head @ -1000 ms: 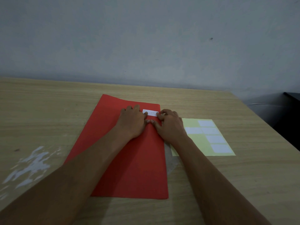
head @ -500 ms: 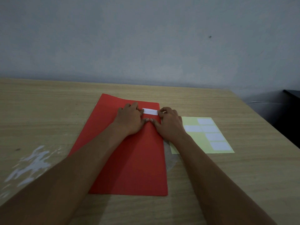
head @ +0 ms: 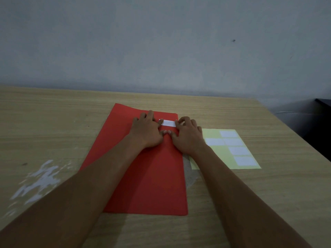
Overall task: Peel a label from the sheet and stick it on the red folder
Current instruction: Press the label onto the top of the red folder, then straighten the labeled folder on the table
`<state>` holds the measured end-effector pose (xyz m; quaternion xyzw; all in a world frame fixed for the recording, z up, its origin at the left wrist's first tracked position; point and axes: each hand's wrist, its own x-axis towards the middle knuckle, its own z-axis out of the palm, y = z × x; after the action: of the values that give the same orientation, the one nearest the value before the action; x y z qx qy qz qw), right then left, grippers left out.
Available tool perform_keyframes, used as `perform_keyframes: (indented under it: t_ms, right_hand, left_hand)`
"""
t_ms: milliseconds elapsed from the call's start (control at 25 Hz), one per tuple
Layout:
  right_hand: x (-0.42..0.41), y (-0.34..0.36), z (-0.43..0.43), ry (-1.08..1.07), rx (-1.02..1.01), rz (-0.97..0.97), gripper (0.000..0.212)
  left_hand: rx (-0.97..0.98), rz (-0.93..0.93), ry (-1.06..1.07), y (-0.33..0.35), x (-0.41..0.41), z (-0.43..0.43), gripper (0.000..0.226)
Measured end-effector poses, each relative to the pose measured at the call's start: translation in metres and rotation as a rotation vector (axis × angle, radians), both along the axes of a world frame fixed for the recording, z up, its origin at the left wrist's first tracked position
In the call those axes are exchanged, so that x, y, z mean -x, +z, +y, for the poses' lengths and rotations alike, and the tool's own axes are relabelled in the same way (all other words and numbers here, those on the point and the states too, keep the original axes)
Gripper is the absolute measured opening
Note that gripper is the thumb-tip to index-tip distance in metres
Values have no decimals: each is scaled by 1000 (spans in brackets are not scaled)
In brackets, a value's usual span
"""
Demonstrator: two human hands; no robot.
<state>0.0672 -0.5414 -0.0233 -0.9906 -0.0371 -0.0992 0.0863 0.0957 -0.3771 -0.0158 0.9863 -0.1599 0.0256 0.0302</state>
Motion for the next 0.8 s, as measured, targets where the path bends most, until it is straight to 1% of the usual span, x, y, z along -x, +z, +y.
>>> perform_keyframes:
  t_ms: [120, 280, 360, 440, 560, 640, 720, 800]
  right_hand:
    - [1, 3, 3, -11, -72, -12, 59]
    - [12, 10, 8, -97, -192, -157, 42]
    - [23, 16, 14, -175, -173, -140, 43]
    - [37, 24, 23, -247, -160, -48, 51]
    - [63, 34, 34, -298, -158, 40, 58]
    - [78, 38, 38, -314, -148, 64, 59]
    - [89, 41, 42, -330, -167, 81, 59]
    - [95, 42, 47, -336, -189, 98, 59]
  left_hand:
    - [109, -52, 12, 2, 1, 5, 63]
    - [374, -85, -12, 7, 6, 16, 40]
    - [430, -137, 48, 11, 9, 26, 33]
    - [386, -230, 148, 16, 16, 35, 31]
    - [223, -303, 314, 25, 35, 51, 35]
    - [161, -268, 440, 26, 51, 64, 44]
    - [190, -169, 568, 25, 67, 76, 51]
    - [231, -82, 623, 21, 78, 82, 52]
